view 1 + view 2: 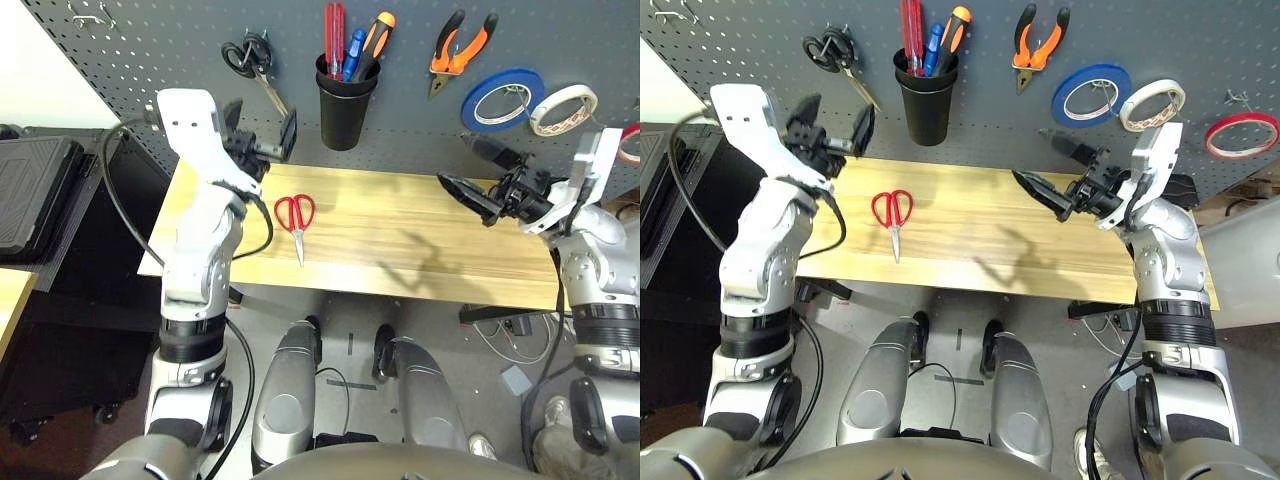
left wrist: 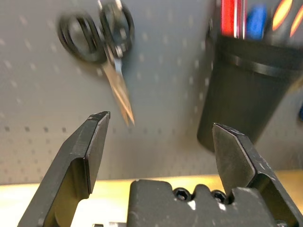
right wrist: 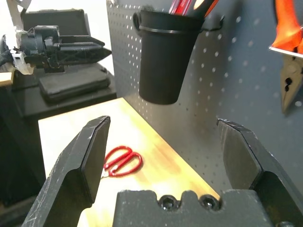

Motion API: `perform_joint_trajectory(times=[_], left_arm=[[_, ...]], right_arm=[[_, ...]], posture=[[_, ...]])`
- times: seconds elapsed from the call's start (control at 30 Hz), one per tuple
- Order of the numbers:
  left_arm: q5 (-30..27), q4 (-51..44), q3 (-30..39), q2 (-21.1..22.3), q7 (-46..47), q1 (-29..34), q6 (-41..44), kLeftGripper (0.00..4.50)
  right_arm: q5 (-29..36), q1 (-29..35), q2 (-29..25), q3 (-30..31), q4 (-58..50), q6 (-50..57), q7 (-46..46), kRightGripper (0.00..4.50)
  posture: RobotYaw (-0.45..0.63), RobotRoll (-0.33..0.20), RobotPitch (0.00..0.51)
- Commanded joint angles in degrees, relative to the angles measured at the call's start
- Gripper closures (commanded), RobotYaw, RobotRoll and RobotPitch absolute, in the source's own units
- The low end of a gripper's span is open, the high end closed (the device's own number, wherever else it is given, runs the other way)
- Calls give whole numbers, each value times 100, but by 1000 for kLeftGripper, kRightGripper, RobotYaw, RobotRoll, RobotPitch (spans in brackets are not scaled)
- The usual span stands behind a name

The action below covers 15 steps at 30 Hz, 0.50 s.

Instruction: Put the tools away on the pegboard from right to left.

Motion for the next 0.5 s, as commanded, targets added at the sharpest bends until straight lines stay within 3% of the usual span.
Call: perform_joint_trajectory(times=[0.03,0.23,0.5], left_arm=[[282,401,-271,82,-48,311,185,25],[511,1133,-463,8,-13,400,215,25],[990,3101,-471,-225,448,104,-322,25]], right_arm=[[-343,274,6,233,48,-83,-92,0],[-847,557,116,574,99,-331,-363,0],[-1251,747,181,711,13,-316,-946,0]], posture=[[229,0,285],[229,0,294],[227,0,292]])
